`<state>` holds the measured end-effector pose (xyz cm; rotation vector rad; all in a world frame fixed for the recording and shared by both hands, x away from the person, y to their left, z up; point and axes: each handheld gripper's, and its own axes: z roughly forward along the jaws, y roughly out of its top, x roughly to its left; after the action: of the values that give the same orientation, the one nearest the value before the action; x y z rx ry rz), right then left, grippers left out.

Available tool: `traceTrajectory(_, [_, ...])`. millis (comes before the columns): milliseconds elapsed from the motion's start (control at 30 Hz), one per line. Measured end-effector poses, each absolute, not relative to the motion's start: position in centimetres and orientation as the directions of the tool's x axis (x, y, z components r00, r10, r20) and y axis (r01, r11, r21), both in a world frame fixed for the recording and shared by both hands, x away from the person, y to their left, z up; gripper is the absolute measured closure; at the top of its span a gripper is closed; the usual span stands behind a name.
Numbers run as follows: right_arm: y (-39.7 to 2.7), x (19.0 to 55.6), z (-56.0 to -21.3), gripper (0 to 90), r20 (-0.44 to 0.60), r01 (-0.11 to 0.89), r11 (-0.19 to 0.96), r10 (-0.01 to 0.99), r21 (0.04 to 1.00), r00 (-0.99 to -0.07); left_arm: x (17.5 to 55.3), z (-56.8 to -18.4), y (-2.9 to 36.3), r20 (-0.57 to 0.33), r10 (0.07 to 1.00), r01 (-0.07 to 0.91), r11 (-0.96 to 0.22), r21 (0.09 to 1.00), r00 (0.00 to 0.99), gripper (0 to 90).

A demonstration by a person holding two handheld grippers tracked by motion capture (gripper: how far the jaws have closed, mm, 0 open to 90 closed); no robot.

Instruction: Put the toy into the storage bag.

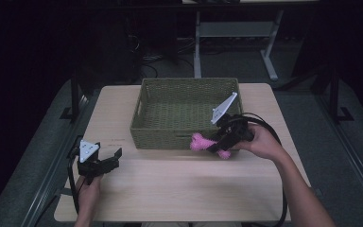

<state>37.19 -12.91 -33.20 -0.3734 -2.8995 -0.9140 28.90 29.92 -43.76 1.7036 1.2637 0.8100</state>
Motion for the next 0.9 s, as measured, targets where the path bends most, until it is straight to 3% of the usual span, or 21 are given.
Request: traceTrajectory(900, [-11.9,40.3,-30.3,58.2,0.136,0.232,0.799,0.188,0.555,-0.973,29.0,-43.7,30.1,0.031,0.96,0.416,-0.149,0.897,0.277,13.7])
